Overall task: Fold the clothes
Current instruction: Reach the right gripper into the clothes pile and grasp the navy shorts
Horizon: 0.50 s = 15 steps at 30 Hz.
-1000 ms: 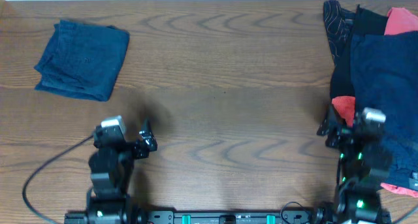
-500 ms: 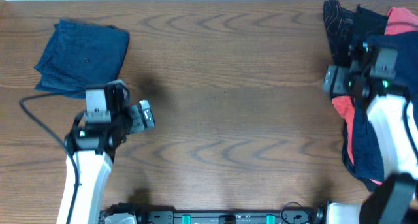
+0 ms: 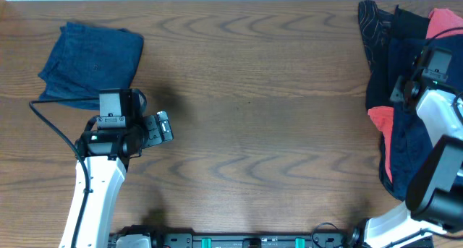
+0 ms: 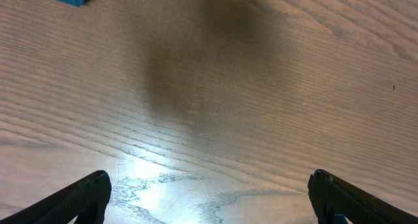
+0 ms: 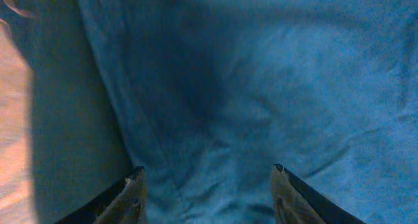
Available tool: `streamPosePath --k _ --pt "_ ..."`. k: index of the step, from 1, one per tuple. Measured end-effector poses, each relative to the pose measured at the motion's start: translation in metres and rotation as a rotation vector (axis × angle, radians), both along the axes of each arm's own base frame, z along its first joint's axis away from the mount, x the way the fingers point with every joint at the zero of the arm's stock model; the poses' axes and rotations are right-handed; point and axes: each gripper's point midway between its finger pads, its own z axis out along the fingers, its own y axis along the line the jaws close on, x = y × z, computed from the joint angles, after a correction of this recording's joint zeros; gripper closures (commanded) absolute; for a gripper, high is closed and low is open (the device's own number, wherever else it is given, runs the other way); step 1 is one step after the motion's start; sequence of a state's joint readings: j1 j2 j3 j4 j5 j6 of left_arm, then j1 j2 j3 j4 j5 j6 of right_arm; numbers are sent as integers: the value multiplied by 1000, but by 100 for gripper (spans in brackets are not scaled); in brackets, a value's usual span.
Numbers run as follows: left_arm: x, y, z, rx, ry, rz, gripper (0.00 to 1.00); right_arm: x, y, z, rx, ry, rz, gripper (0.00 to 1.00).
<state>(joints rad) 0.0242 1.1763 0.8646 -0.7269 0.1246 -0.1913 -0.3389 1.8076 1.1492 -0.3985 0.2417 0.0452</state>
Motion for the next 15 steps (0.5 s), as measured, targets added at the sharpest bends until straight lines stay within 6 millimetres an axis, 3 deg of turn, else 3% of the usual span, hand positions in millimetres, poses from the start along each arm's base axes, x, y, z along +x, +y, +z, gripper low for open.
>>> streamPosePath --k 4,8,15 --pt "0 0 0 0 0 0 2 -1 6 -22 44 38 12 38" --pt "0 0 0 0 0 0 2 0 11 -28 75 41 26 38" --pt "0 0 0 0 0 0 2 -5 15 -32 99 63 24 49"
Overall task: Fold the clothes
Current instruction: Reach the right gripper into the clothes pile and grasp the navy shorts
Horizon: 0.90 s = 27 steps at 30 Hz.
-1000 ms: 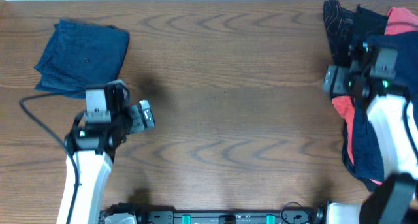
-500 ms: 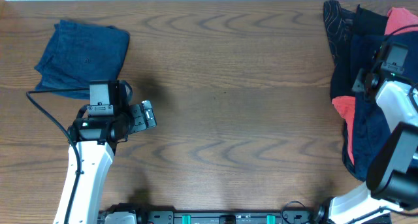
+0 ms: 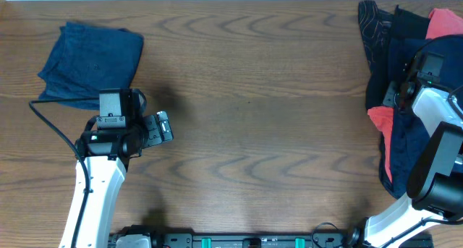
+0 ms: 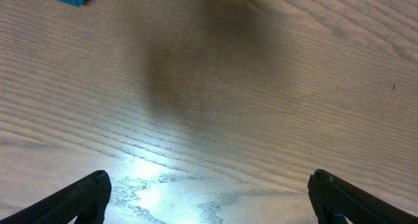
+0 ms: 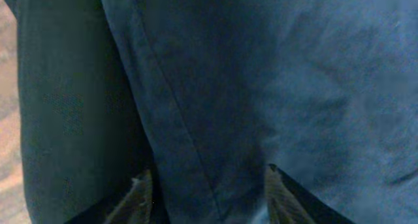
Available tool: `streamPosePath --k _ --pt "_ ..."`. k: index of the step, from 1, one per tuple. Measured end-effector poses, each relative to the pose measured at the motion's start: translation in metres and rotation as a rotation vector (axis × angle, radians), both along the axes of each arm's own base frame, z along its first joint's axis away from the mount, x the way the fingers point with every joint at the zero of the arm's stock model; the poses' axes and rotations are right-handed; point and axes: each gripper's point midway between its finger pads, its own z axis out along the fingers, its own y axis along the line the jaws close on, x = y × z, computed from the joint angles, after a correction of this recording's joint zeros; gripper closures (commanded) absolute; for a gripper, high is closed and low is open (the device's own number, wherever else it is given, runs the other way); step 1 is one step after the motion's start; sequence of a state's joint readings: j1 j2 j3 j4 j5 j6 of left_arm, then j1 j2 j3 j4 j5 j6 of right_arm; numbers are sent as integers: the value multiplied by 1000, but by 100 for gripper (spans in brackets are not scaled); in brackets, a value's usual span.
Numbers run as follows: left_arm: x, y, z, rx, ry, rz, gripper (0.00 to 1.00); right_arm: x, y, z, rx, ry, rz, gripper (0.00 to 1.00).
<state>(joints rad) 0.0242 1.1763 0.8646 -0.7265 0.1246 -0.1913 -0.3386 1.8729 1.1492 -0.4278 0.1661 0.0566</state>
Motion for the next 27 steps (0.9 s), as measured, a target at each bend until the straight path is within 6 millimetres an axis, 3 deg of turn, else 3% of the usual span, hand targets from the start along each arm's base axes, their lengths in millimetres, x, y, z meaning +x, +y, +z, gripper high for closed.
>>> streamPosePath --k 3,7,13,17,21,27 --pt "0 0 0 0 0 0 2 -4 -1 -1 -5 19 -5 54" --pt "0 0 0 0 0 0 2 -10 -3 -2 -17 44 -14 73" --pt "0 0 0 0 0 0 2 -10 -5 -2 -29 43 -26 75" --pt "0 0 0 0 0 0 2 -7 -7 0 -39 28 -28 81" --pt "0 0 0 0 0 0 2 -2 -9 6 -50 3 -30 99" --pt "0 0 0 0 0 0 2 1 -12 28 -76 -49 -39 99"
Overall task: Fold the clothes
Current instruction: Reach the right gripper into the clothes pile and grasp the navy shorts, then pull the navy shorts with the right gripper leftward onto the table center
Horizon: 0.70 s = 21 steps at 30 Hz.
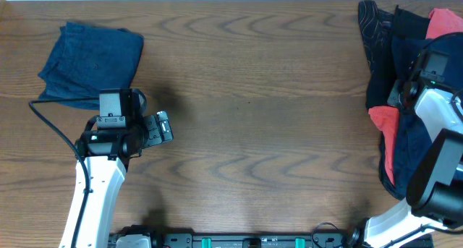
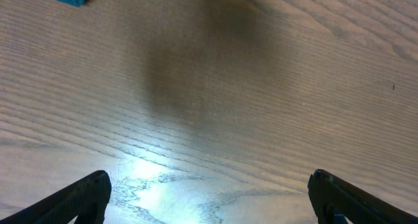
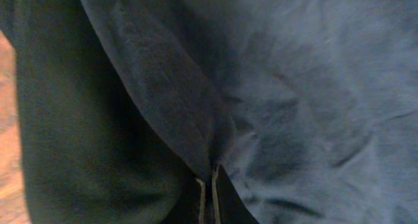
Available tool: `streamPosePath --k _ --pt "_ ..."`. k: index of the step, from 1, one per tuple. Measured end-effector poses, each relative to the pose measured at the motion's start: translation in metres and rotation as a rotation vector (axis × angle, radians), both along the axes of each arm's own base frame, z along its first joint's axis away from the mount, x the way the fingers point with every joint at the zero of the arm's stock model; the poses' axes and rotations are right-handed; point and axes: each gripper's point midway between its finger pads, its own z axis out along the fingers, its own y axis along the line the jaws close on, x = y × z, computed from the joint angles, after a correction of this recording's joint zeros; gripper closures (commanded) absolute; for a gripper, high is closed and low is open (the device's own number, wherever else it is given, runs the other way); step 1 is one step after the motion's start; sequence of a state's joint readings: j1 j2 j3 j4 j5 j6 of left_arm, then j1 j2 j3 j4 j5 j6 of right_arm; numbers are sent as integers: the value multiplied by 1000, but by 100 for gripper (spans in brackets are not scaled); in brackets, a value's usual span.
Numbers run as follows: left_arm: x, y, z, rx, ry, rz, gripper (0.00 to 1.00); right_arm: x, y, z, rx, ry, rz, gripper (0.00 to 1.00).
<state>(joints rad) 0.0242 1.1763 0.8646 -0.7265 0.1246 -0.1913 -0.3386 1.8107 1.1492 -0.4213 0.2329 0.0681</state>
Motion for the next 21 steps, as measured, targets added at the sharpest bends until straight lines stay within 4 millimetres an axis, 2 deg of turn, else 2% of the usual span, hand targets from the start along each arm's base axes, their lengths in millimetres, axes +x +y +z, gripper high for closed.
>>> streamPosePath --k 6,10,12,15,16,18,19,21 --pt "0 0 0 0 0 0 2 0 4 3 16 -6 10 99" --pt "0 0 0 0 -1 0 2 10 37 5 166 -51 155 99" --pt "0 0 0 0 -1 0 2 17 60 20 255 -113 252 99" --pt "0 0 0 0 -1 0 2 20 106 67 369 -235 416 99" --pt "0 0 0 1 -1 0 2 17 128 88 397 -274 485 99" --pt "0 0 0 0 -1 0 2 8 168 119 434 -315 602 99" --pt "0 0 0 0 -1 0 2 1 189 131 448 -323 661 99" --pt "0 0 0 0 -1 0 2 -12 226 142 467 -309 757 99"
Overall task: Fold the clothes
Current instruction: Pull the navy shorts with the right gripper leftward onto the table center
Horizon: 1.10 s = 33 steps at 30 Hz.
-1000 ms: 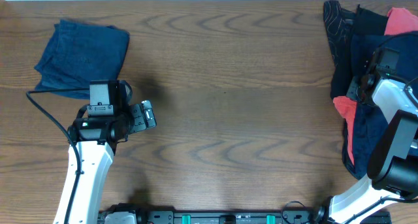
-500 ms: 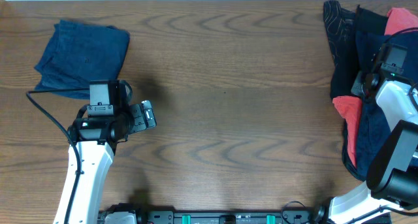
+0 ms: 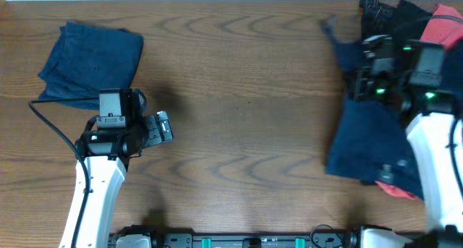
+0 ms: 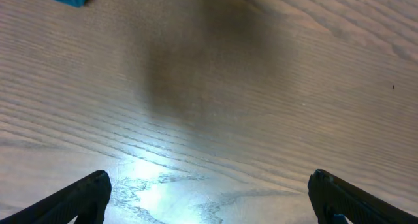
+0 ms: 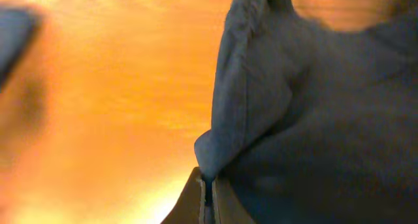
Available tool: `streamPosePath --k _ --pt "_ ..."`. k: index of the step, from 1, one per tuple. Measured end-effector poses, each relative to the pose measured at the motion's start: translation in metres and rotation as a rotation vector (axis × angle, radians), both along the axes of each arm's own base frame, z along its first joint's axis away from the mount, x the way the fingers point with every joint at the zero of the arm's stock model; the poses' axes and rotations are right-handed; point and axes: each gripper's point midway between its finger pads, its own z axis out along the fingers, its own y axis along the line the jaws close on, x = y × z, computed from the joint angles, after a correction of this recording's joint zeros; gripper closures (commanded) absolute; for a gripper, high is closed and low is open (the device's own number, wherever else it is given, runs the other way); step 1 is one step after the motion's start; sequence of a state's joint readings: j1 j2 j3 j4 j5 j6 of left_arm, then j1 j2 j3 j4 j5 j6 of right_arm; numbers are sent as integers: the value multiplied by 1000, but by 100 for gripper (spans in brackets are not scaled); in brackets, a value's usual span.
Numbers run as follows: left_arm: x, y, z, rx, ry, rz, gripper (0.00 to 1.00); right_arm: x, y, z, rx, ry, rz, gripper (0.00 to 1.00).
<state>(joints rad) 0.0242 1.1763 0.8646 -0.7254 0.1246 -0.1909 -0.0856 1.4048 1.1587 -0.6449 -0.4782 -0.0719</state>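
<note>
A dark navy garment (image 3: 369, 136) hangs from my right gripper (image 3: 359, 82), lifted off the pile at the right and spread toward the table's middle. In the right wrist view the right gripper (image 5: 208, 188) is shut on a fold of this navy cloth (image 5: 307, 119). A folded blue garment (image 3: 90, 60) lies at the far left. My left gripper (image 3: 165, 126) hovers just right of it; in the left wrist view the left gripper (image 4: 208, 198) stands open over bare wood, with only a blue corner at the top edge.
The clothes pile at the right edge shows red cloth (image 3: 445, 20) at the top corner, dark patterned cloth (image 3: 376, 6) and a red bit (image 3: 398, 189) under the navy piece. Brown wooden table (image 3: 246, 96) between the arms.
My right gripper, shut on the navy cloth, has moved left and away from the pile. The navy garment now hangs spread out over the table's right side. The left arm has not moved.
My right gripper was open over the navy cloth in the pile. It was then lower into the cloth, then shut on a fold. Now it holds the garment out from the pile. The left gripper stayed open beside the folded blue piece throughout.
</note>
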Motion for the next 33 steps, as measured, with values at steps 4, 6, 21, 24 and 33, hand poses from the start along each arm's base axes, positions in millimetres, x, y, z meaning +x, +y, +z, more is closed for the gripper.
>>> streamPosePath --k 4,6,21,24,33 --pt "0 0 0 0 0 0 2 -18 57 -11 -68 46 134 99" --pt "0 0 0 0 0 0 2 -18 77 -21 -96 53 176 99" --pt "3 0 2 0 -16 0 2 36 220 4 120 -253 250 48" --pt "3 -1 2 -7 -16 -3 2 25 206 -25 44 -129 205 36" --pt "8 -42 -3 -201 11 -63 2 16 58 -69 -307 109 -230 29"
